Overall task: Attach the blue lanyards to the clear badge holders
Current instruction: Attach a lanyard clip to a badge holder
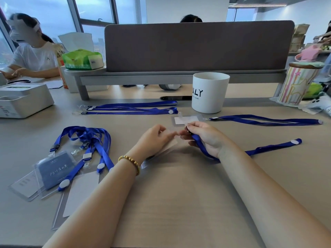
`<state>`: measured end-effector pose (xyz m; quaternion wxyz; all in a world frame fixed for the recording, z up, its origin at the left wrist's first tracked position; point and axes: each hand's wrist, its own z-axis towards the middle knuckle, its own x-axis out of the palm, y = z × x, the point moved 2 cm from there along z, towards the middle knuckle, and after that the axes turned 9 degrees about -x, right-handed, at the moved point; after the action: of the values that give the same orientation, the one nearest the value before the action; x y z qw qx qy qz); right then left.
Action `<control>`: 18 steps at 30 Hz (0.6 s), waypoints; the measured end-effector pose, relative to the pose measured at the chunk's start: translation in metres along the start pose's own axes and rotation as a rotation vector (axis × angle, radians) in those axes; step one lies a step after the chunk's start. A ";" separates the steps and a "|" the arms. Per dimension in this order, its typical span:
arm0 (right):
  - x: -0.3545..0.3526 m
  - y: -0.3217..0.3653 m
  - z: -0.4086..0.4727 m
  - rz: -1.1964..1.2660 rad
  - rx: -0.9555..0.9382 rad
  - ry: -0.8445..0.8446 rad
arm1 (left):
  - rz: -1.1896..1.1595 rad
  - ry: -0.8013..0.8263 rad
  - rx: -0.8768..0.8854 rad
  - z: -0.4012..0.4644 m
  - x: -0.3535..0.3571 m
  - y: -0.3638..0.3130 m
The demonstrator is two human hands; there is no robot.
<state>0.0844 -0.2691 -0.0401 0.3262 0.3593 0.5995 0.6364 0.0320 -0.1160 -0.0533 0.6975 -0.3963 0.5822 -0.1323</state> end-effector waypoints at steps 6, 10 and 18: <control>-0.011 0.005 -0.003 -0.315 -0.041 0.011 | 0.005 -0.173 0.106 0.002 -0.017 0.001; -0.014 0.003 -0.003 -0.450 -0.030 0.040 | 0.038 -0.213 0.192 -0.005 -0.022 -0.005; -0.010 -0.001 -0.002 -0.415 -0.042 0.087 | 0.086 -0.134 0.271 -0.012 -0.015 -0.013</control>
<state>0.0880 -0.2787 -0.0417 0.4317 0.1933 0.6606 0.5829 0.0202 -0.1198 -0.0336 0.7869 -0.2812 0.5274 -0.1531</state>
